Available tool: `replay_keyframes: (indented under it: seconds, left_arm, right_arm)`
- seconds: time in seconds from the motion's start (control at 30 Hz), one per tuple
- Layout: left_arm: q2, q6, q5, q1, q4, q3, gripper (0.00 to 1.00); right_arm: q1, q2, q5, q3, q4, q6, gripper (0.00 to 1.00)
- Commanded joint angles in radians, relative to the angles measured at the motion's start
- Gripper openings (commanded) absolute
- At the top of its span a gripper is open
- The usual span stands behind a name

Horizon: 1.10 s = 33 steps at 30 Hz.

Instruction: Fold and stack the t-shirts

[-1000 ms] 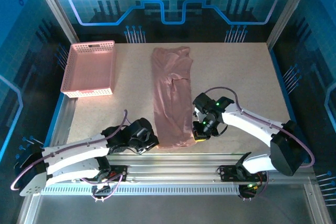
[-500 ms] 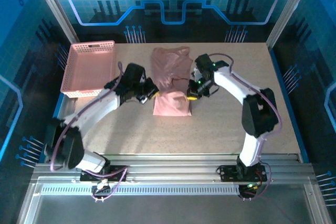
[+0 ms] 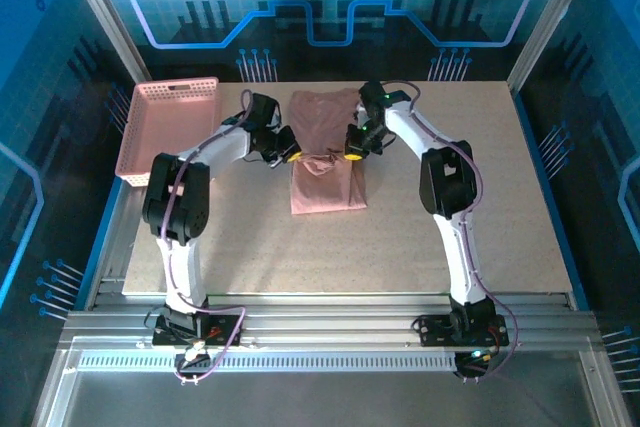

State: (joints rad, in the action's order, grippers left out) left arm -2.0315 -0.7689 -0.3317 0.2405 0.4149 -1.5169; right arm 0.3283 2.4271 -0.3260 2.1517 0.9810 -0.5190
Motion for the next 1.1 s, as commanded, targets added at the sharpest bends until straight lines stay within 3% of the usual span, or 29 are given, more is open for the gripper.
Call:
replay_keyframes:
  seconds: [0.0,0.07,0.2,0.23,0.27,0.4,0.53,0.67,0.83,1.07]
  left_arm:
    - [-0.062,0.035,-0.043,-0.011,0.017,-0.082,0.0]
    - [-0.079,0.016,-0.049,-0.019,-0.015,-0.09,0.04]
    - [-0.051,-0.013,-0.08,-0.035,-0.082,-0.102,0.35]
    - [-0.034,-0.007,-0.075,-0.04,-0.071,-0.108,0.47]
    - [-0.012,-0.005,-0.064,-0.047,-0.045,-0.11,0.56]
    - [0.137,-0.023,-0.067,-0.055,0.004,0.007,0.72]
    - [0.336,-0.019,-0.064,-0.012,0.056,0.24,0.74]
    - [0.456,-0.073,-0.089,0.065,-0.027,0.486,0.72]
    - [0.446,-0.209,-0.127,0.119,-0.279,0.668,0.68]
    - [0.356,-0.268,-0.11,0.126,-0.427,0.694,0.65]
  right_arm:
    - [-0.039,0.057,-0.003,0.072,0.056,-0.01,0.06]
    - [-0.046,0.071,-0.023,0.092,0.024,-0.028,0.22]
    - [-0.067,0.029,-0.044,0.082,-0.033,-0.067,0.54]
    - [-0.067,-0.002,-0.038,0.06,-0.047,-0.06,0.59]
    - [-0.067,-0.039,-0.042,0.027,-0.062,-0.05,0.63]
    - [-0.063,-0.232,-0.017,-0.191,-0.074,-0.021,0.67]
    - [-0.055,-0.468,-0.054,-0.534,-0.168,-0.018,0.69]
    - [-0.021,-0.605,-0.139,-0.813,-0.31,-0.024,0.71]
    - [0.029,-0.571,-0.16,-0.89,-0.391,-0.021,0.7]
    - [0.035,-0.505,-0.123,-0.882,-0.432,-0.041,0.68]
